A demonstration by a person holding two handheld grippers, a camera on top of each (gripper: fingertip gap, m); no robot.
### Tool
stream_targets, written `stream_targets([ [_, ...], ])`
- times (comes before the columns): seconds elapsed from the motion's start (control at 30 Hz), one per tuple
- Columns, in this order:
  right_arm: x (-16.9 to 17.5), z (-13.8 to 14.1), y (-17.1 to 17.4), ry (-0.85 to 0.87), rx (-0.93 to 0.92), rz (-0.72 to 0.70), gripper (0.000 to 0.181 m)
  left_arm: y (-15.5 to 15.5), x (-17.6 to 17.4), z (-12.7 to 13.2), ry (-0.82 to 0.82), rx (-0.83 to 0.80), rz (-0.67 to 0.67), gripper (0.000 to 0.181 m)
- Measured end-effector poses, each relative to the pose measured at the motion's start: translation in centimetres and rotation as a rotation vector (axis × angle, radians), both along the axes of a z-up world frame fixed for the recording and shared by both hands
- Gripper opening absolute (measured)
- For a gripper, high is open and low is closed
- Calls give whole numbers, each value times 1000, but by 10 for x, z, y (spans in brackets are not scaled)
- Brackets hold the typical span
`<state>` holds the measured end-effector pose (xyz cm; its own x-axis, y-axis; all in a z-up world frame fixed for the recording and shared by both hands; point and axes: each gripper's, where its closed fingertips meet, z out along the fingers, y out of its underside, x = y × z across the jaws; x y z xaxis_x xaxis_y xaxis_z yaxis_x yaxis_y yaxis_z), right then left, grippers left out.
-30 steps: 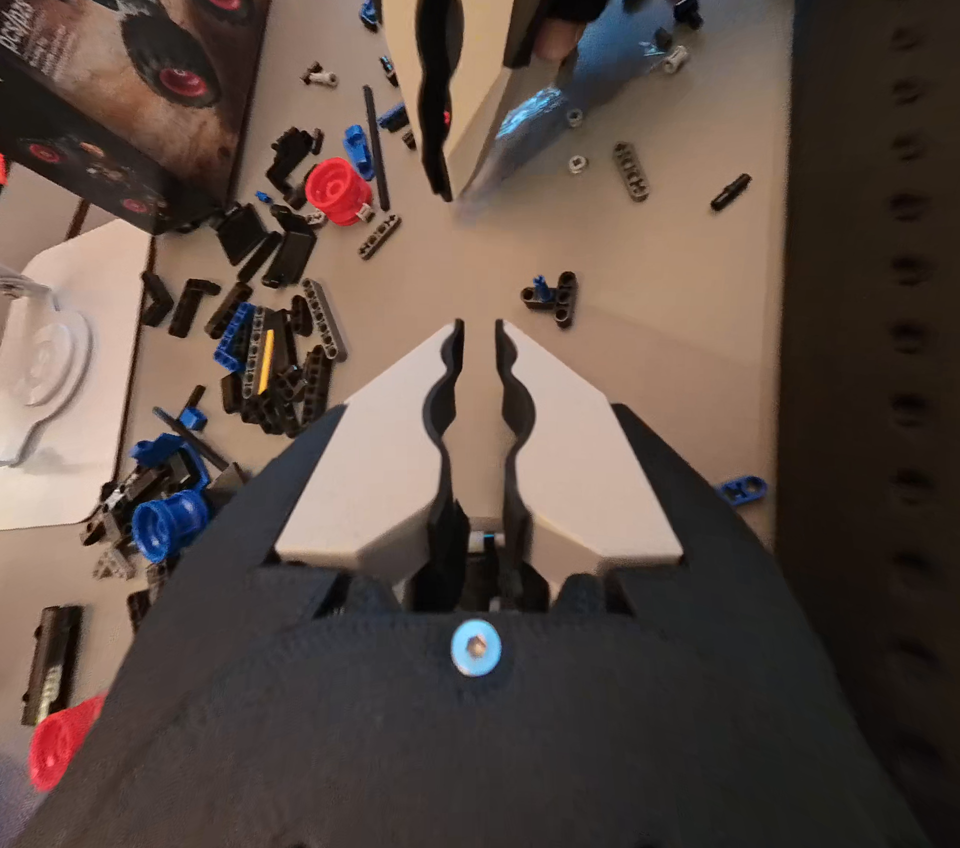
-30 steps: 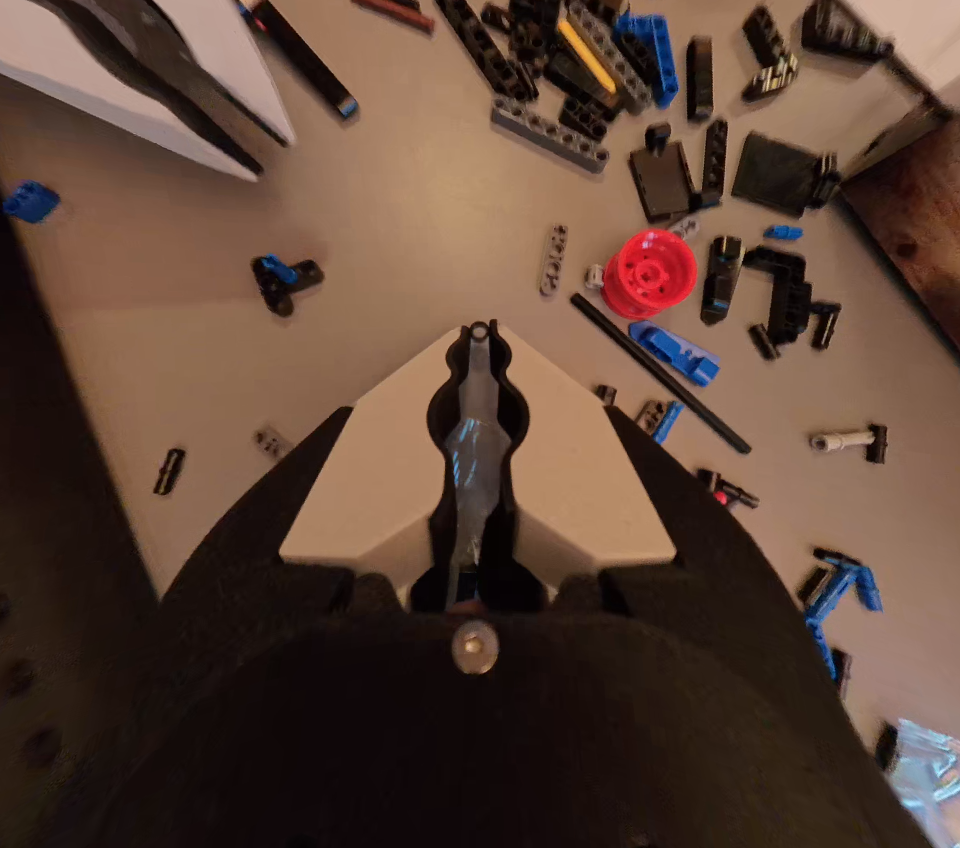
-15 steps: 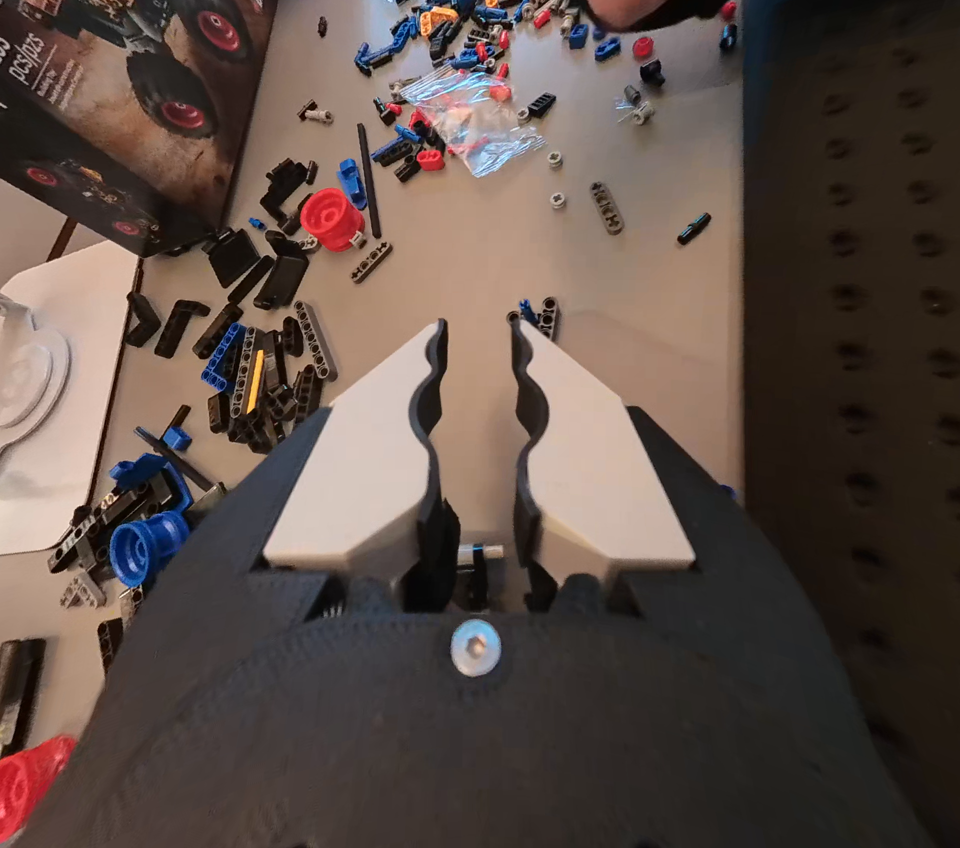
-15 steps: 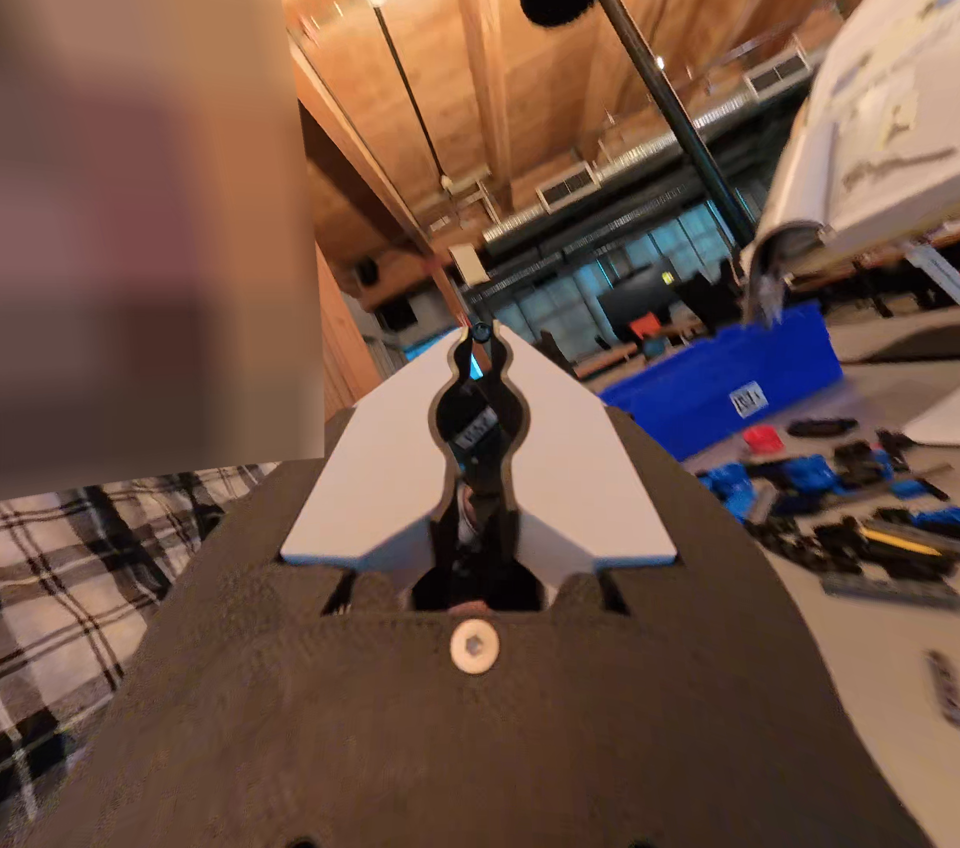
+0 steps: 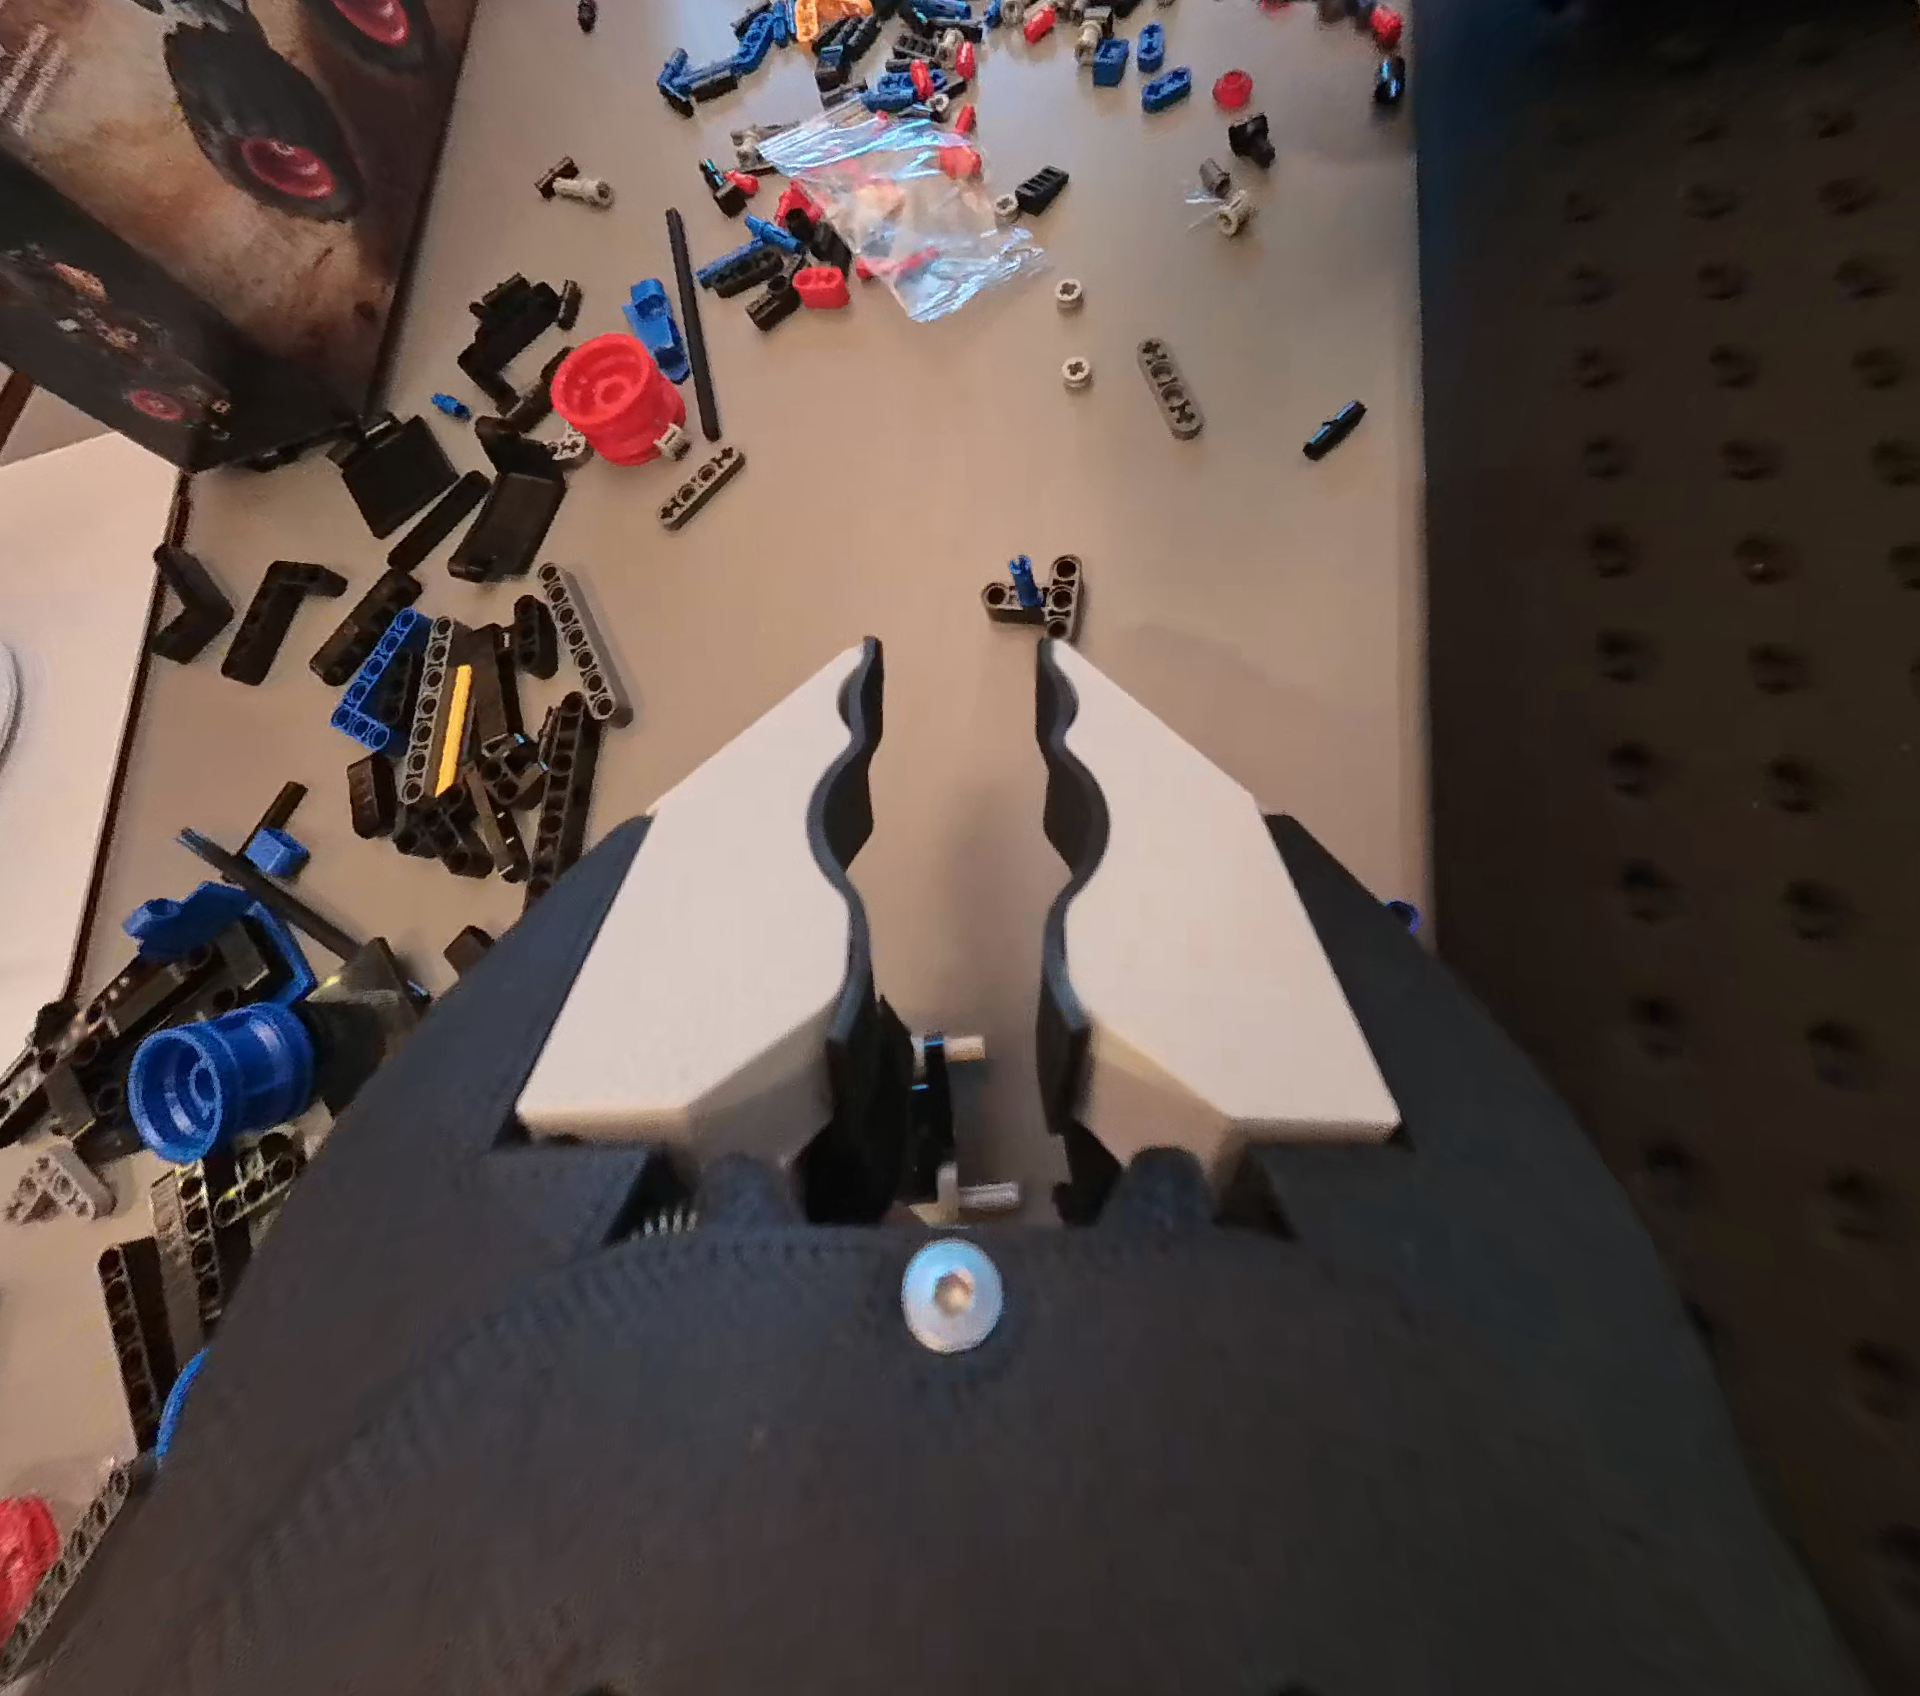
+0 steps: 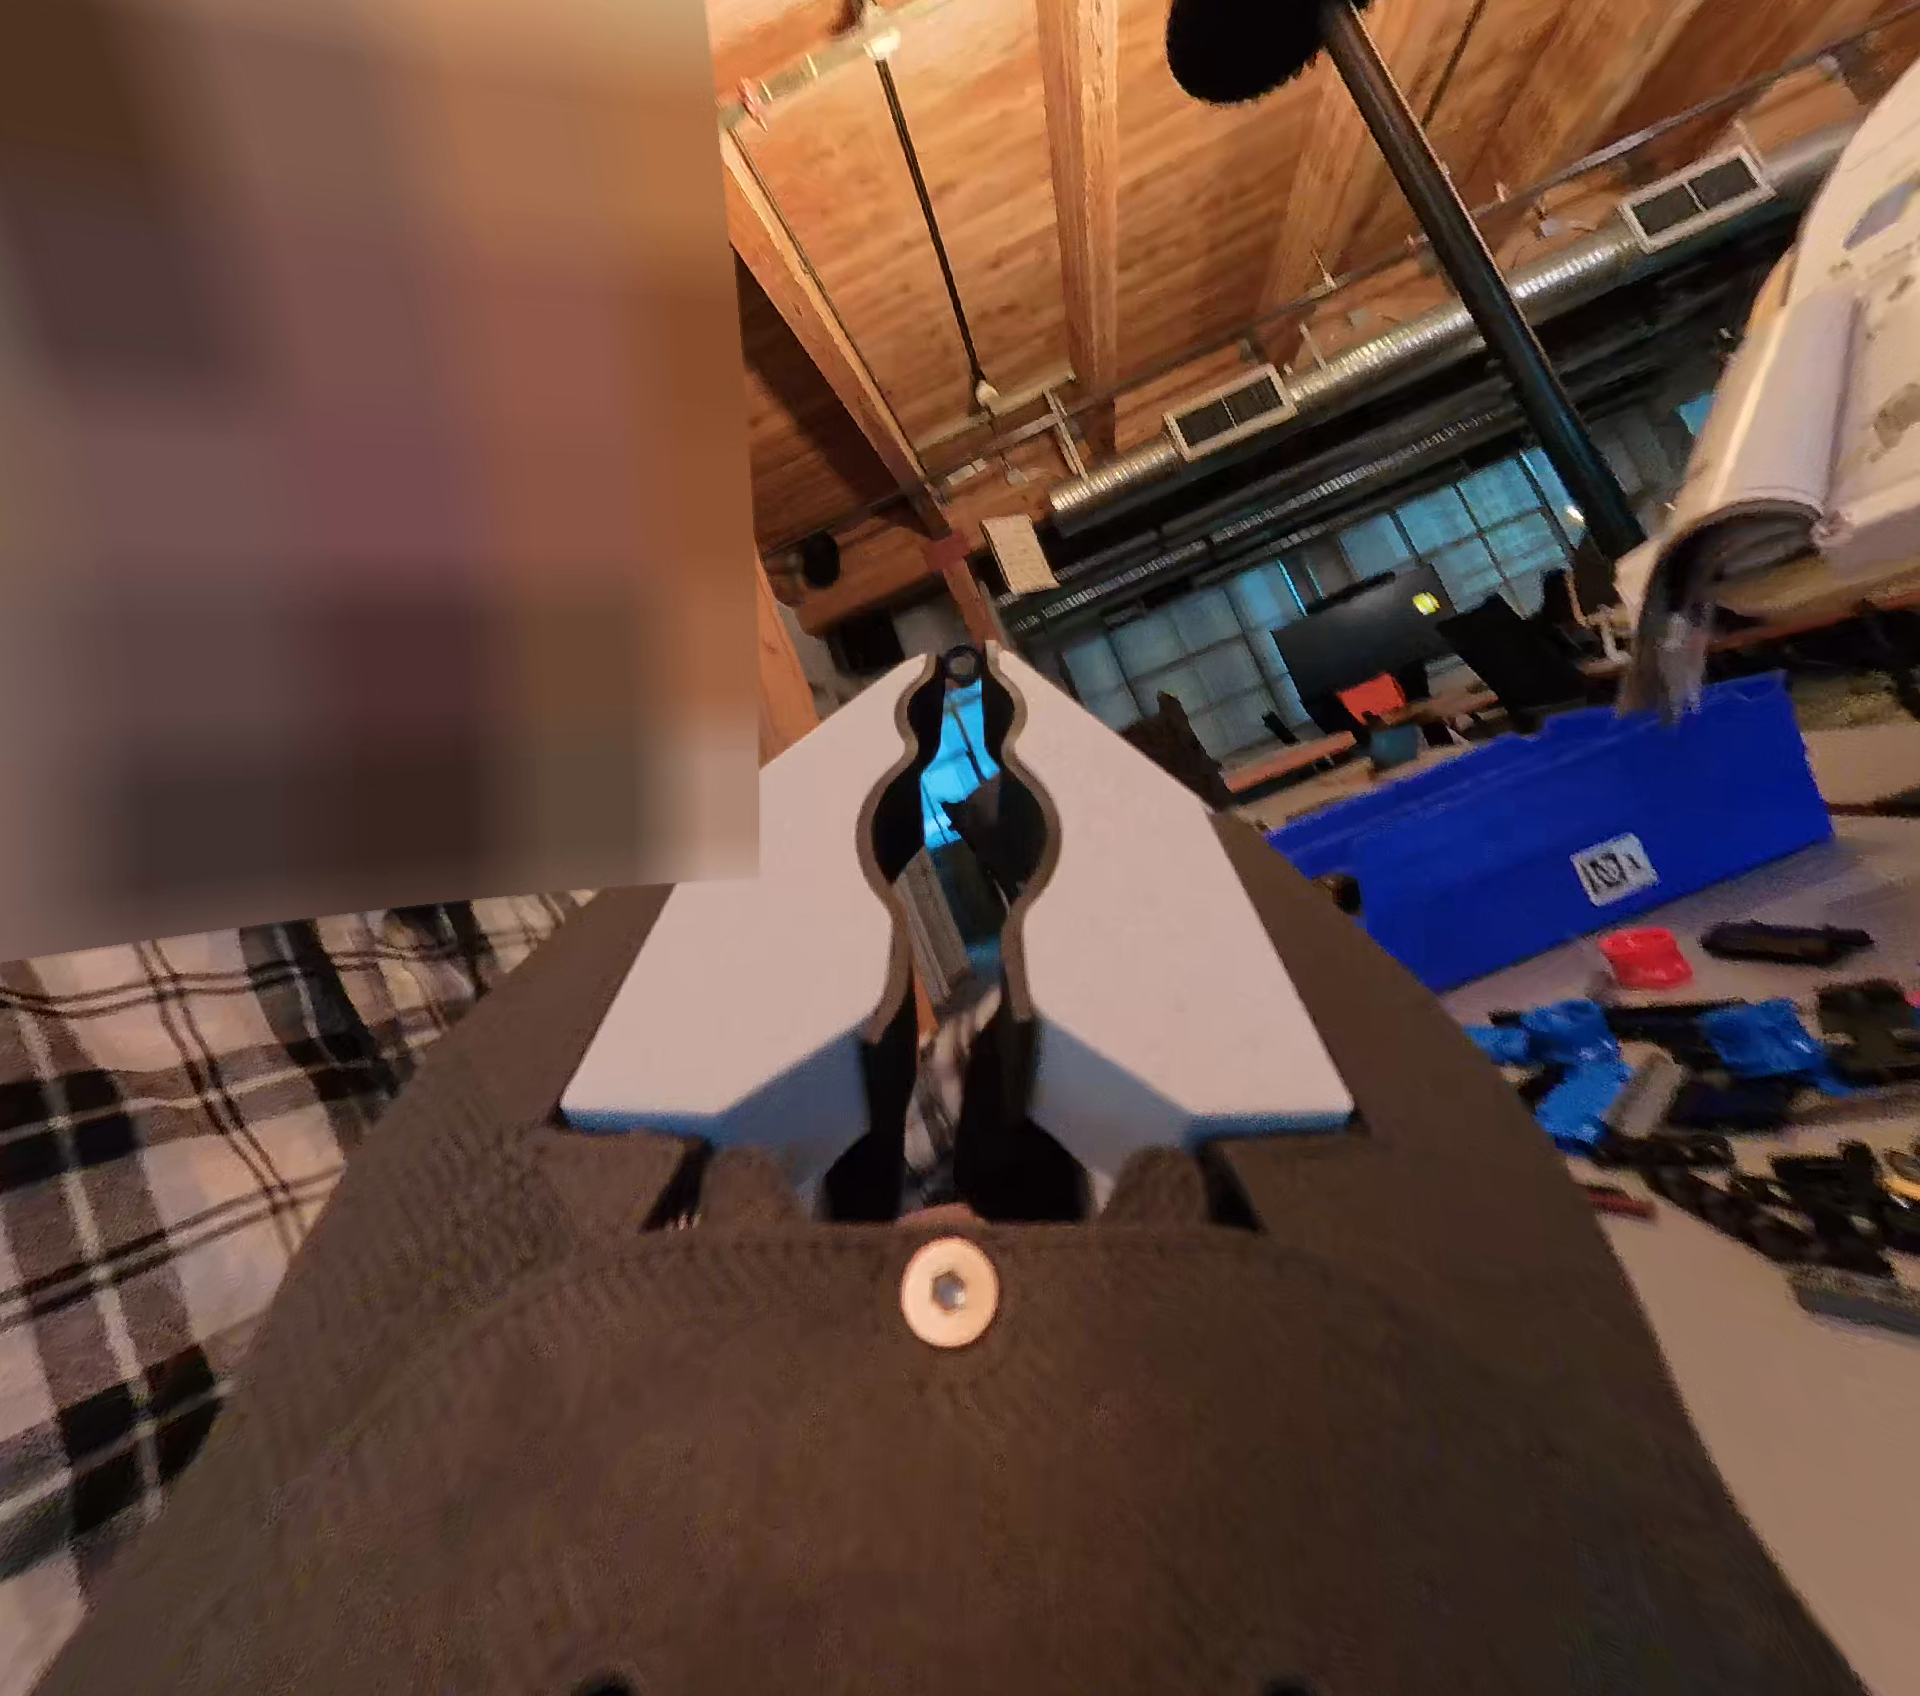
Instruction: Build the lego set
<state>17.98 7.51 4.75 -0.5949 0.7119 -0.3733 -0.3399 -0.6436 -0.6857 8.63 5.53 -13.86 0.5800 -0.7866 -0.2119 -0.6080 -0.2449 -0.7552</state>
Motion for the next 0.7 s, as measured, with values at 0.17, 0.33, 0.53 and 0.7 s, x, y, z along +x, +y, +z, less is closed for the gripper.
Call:
stream_targets([
  [0.17,-35,-39,-6,-294,194,-114,6,-5,5,-14,49,-34,-33,31],
  [0.33,-57,-79,-12,-527,430,-180,6,-7,10,-21,76,-49,-57,27],
  [0.53,-67,-122,-10,-745,673,-240,6,-11,18,-36,121,-89,-96,23],
  [0.7,-67,-141,-5,-823,745,-261,6,-11,24,-40,125,-100,-116,14],
])
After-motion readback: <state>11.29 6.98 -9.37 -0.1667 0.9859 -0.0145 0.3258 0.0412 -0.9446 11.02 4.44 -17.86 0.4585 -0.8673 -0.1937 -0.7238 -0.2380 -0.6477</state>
